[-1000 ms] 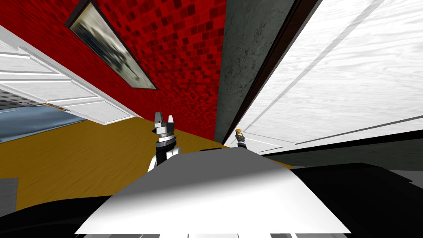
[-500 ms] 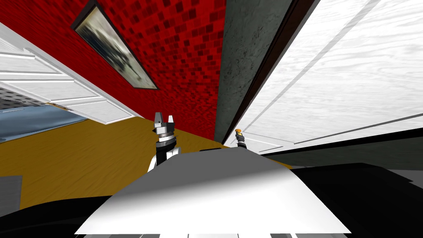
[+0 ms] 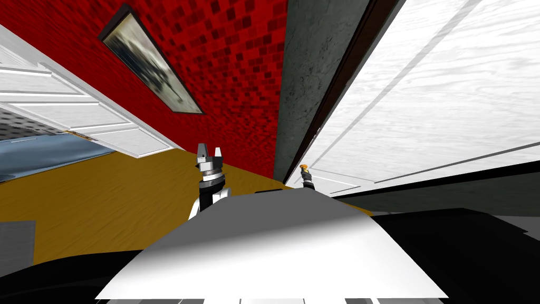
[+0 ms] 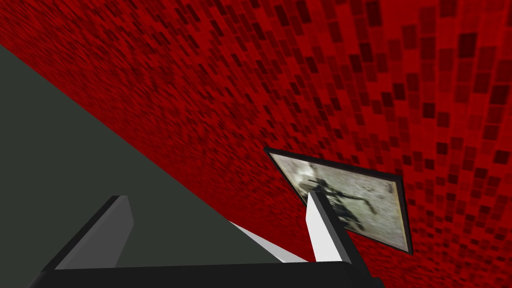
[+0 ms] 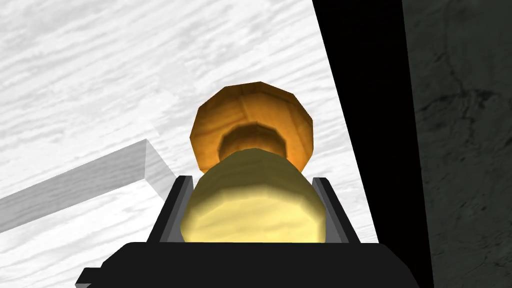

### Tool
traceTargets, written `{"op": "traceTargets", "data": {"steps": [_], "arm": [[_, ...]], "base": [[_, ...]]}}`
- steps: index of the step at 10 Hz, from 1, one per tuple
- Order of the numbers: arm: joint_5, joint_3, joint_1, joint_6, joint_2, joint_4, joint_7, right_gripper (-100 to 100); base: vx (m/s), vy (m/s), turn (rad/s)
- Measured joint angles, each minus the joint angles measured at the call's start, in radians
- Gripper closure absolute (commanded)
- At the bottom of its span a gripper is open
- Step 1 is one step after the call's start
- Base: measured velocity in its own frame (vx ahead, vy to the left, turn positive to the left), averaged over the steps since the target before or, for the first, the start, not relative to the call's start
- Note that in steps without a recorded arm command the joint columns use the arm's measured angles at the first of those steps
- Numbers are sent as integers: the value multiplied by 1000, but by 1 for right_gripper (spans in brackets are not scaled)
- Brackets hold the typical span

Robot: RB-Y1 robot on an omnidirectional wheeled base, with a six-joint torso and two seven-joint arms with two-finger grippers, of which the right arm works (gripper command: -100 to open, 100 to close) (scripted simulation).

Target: Pull the door open

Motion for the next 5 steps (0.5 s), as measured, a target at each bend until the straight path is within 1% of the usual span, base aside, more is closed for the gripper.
{"op": "traceTargets", "data": {"steps": [2,5], "arm": [[-13,11,-5,-3,-6,7,-55,100],[-28,23,-7,-5,-12,10,-122,100]], "base": [[-29,-4,13],[-21,-3,9]]}}
